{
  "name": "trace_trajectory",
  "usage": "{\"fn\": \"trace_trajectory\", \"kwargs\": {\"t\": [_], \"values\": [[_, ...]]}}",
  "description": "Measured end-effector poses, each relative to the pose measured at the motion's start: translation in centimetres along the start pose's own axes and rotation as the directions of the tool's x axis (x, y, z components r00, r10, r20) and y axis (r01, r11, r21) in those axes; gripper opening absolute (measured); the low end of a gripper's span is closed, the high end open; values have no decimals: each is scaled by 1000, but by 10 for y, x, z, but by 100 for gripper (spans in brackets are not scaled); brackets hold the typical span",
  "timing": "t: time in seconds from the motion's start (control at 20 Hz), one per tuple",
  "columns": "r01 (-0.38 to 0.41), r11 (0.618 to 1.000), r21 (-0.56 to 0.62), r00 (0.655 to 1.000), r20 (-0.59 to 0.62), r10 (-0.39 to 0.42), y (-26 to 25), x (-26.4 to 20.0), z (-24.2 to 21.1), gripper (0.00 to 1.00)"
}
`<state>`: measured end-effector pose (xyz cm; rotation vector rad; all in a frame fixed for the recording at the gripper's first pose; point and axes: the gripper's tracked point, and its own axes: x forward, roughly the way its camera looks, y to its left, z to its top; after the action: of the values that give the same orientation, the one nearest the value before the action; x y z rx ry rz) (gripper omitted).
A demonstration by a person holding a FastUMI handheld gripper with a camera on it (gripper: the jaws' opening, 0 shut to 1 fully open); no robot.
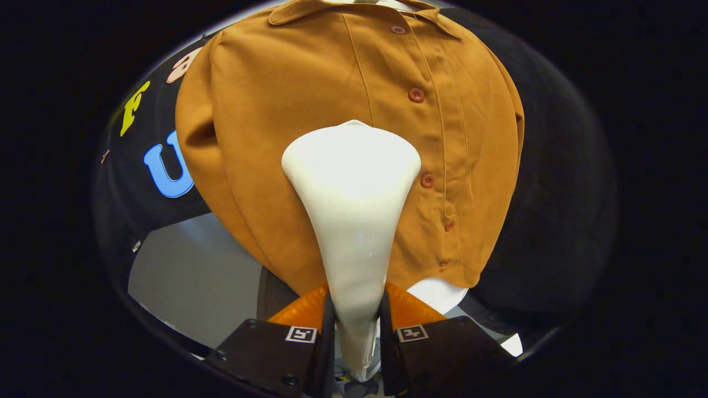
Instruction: Iron the clothes twice with a garment steamer, once on the left side and once on the right side.
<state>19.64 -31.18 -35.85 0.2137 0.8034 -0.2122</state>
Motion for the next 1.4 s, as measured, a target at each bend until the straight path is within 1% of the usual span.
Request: {"fn": "trace_trajectory", "kwargs": {"t": [0.25, 0.35, 0.45, 0.6, 0.75, 0.9, 1.15, 1.25, 1.4], "values": [[29, 999, 18, 995, -97, -27, -14, 4, -37, 37], [41, 999, 18, 993, -113, -39, -20, 1, -45, 37], [48, 999, 21, 994, -100, -46, -26, -6, -45, 37], [62, 998, 24, 997, -43, -60, -35, -21, -31, 37], [79, 996, 33, 996, 34, -80, -48, -39, -2, 38], [105, 992, 65, 986, 126, -113, -72, -55, 41, 37], [124, 981, 147, 947, 278, -162, -111, -81, 123, 37], [137, 975, 177, 931, 312, -188, -123, -86, 141, 37], [111, 977, 183, 920, 354, -171, -130, -89, 165, 37]]}}
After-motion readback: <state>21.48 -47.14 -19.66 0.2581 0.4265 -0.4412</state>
